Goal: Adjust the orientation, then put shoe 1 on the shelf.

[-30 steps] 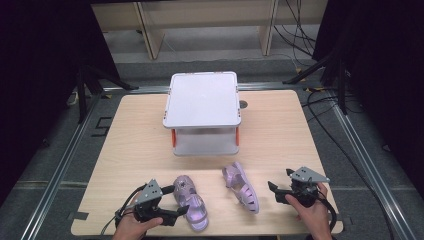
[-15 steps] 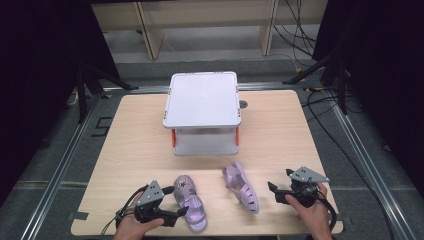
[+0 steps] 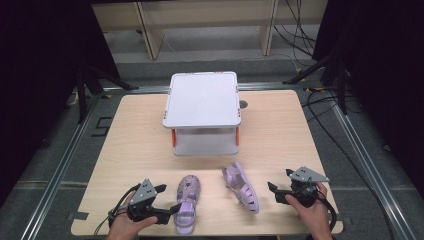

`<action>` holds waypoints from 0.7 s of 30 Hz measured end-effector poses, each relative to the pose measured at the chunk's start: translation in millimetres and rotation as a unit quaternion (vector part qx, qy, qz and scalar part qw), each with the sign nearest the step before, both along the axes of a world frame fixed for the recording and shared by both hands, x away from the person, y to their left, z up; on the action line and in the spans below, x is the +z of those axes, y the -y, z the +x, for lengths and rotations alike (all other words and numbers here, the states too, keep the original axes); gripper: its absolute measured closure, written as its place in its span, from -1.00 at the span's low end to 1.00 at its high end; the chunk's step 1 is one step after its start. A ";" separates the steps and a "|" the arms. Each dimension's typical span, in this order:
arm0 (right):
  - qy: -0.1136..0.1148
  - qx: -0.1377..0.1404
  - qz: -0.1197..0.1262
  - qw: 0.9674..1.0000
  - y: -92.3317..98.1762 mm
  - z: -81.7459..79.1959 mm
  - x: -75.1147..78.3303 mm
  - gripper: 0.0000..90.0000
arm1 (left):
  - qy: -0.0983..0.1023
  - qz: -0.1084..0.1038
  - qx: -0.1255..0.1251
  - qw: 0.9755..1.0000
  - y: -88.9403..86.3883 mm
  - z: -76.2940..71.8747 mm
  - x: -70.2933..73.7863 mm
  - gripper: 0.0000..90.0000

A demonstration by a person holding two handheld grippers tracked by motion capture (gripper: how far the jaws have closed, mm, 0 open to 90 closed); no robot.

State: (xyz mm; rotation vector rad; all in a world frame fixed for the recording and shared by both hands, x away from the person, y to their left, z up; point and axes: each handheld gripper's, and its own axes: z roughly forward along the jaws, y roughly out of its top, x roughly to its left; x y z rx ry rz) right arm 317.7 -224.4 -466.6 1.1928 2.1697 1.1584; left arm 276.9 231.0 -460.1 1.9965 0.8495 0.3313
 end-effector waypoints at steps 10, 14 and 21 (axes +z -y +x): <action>-0.005 -0.006 0.005 1.000 0.9 0.0 -1.5 -0.58 | 0.032 0.011 -0.017 0.999 6.4 -3.7 9.4 -0.46; 0.001 0.002 -0.001 1.000 2.8 2.2 -1.9 -0.58 | 0.039 0.017 -0.037 0.998 11.9 -5.2 7.8 -0.34; 0.001 0.002 -0.004 1.000 2.1 2.4 -2.2 -0.58 | 0.035 0.020 -0.058 0.998 17.5 -3.5 3.2 -0.11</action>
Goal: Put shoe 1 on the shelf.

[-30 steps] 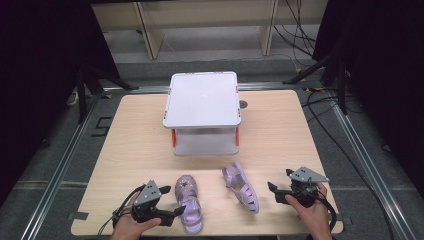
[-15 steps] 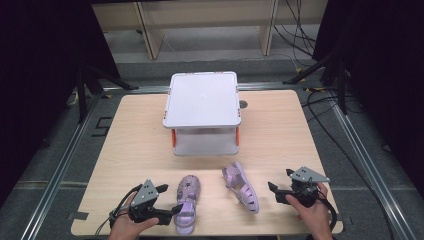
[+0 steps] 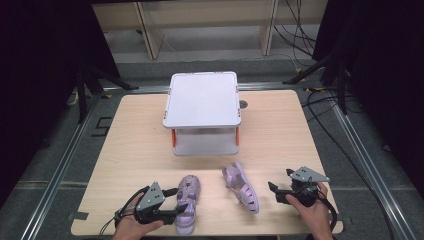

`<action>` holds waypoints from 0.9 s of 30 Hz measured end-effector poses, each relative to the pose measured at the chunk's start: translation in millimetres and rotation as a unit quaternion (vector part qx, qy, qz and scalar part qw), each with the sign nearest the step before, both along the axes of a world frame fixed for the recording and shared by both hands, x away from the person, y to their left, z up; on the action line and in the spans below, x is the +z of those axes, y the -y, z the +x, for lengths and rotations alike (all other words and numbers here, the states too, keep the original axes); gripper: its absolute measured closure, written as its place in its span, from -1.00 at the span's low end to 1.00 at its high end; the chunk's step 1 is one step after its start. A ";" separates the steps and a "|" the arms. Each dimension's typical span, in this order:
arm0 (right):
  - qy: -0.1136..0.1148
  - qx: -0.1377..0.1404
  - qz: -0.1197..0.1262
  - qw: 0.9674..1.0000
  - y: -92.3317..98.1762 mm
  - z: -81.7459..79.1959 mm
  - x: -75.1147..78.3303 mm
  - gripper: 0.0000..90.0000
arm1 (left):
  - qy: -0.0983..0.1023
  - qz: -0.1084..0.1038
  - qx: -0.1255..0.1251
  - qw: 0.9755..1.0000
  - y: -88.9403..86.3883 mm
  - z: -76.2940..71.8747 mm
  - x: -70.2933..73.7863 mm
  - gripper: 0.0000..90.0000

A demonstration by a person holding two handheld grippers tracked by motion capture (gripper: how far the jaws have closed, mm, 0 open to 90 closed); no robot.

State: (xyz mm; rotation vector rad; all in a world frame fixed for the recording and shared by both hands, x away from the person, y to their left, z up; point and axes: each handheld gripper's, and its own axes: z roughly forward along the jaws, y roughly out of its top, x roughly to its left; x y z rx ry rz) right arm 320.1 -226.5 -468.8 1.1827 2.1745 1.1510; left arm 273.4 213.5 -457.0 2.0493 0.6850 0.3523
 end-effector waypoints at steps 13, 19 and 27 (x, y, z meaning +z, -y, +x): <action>0.004 0.002 -0.001 1.000 0.1 0.4 -0.7 -0.58 | 0.016 0.011 -0.023 1.000 8.7 8.8 -5.8 0.15; -0.008 0.007 0.009 1.000 0.0 0.2 0.0 -0.58 | 0.020 0.016 -0.029 0.999 8.0 9.9 -5.3 0.20; 0.000 -0.002 0.004 1.000 -0.5 -0.8 0.7 -0.58 | 0.042 0.031 -0.038 0.998 9.0 8.2 -3.8 0.35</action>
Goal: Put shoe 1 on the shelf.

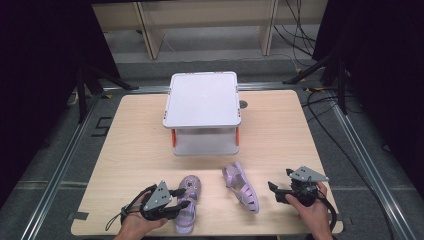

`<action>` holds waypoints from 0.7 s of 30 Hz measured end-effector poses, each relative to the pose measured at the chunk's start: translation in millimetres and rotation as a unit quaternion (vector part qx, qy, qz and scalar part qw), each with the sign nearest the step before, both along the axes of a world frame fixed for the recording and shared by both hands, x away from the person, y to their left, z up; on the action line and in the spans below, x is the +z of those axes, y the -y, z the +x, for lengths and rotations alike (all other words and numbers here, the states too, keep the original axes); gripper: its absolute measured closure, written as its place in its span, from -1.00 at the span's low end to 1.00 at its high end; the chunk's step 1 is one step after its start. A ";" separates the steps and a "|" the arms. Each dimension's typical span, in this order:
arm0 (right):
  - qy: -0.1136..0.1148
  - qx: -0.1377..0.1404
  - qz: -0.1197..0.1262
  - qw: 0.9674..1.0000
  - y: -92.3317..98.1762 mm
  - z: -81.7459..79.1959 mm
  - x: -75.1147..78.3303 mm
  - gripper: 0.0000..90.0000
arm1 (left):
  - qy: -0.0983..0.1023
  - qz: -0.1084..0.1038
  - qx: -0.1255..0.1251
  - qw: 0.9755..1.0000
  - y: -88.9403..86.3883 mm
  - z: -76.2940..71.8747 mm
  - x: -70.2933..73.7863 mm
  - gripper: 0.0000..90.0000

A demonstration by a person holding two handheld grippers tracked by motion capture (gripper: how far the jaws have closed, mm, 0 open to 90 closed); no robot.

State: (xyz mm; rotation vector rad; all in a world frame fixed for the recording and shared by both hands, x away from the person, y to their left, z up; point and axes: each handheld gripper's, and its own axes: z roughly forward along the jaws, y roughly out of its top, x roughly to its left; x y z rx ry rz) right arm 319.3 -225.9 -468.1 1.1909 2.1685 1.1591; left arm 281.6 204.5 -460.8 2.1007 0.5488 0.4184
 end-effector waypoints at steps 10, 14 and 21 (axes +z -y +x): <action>-0.003 0.003 0.000 1.000 -0.2 2.0 -1.5 -0.58 | 0.027 0.003 -0.005 1.000 -2.7 -3.5 3.8 0.76; -0.002 0.006 0.003 1.000 -0.3 2.4 -1.7 -0.58 | 0.034 -0.004 -0.005 0.999 -8.3 -1.8 7.2 0.83; -0.001 0.007 0.002 1.000 0.5 4.3 -2.3 -0.58 | 0.020 -0.029 -0.006 0.999 -15.2 2.6 12.1 0.86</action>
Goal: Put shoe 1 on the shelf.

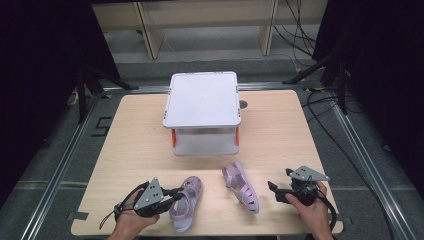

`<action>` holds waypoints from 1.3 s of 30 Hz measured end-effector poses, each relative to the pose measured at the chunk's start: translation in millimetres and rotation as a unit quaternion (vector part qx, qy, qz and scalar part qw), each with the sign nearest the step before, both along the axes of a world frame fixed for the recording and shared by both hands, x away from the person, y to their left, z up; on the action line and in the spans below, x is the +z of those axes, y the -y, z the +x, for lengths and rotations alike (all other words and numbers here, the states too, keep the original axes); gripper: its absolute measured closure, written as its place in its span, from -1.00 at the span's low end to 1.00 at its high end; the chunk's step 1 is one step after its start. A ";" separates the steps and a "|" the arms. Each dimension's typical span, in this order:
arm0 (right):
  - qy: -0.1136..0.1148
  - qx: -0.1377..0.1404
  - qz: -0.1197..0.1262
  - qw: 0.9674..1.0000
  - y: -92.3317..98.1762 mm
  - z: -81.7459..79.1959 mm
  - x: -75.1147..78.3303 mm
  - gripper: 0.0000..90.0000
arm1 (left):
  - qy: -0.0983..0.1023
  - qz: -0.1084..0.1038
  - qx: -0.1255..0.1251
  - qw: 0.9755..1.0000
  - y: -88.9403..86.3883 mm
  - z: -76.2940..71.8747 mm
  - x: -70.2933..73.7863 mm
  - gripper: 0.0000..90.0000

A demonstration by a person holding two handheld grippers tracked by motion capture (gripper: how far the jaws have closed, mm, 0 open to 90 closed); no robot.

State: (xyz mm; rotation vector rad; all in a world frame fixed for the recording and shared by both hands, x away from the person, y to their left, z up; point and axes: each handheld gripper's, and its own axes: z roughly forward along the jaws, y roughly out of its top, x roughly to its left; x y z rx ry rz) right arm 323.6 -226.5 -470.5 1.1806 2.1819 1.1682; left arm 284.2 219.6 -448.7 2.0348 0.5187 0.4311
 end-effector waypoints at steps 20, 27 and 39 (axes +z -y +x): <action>-0.004 0.008 0.007 1.000 -4.0 0.6 1.0 -0.58 | 0.027 -0.066 -0.003 0.997 0.6 15.8 48.3 0.85; -0.010 0.009 0.013 1.000 -3.8 0.3 1.8 -0.58 | 0.051 -0.074 0.001 0.996 -1.0 28.7 72.8 0.85; -0.006 0.004 0.009 1.000 -3.3 1.1 1.5 -0.58 | 0.063 -0.082 -0.004 0.995 0.8 40.9 107.2 0.85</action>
